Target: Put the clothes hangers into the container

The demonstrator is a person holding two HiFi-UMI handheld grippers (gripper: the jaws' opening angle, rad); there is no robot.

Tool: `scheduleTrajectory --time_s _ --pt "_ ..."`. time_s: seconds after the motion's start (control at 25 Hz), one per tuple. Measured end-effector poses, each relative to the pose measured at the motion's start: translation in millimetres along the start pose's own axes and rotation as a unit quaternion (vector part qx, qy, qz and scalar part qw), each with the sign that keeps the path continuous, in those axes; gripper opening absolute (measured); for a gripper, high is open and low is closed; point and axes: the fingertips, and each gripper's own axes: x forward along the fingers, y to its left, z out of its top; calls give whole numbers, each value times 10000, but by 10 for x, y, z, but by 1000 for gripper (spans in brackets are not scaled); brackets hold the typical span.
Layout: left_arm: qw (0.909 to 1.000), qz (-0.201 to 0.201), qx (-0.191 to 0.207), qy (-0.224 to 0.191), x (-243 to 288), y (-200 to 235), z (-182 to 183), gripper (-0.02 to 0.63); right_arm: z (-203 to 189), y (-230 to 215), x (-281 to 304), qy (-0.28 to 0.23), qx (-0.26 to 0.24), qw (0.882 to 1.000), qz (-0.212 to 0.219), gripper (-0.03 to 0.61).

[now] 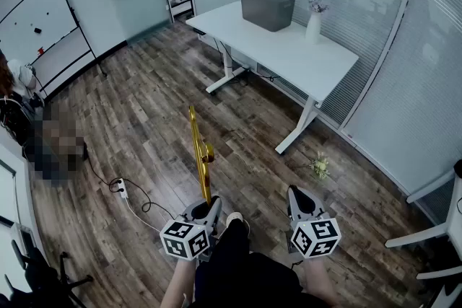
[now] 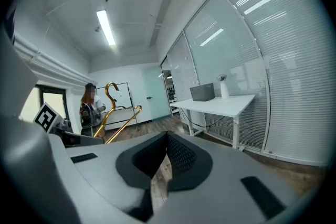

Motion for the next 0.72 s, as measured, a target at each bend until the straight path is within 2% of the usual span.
scheduleTrajectory --time_s 0.72 --pt "10000 -15 28 -3 -120 -110 -80 8 -9 61 -186 -170 31 9998 -40 26"
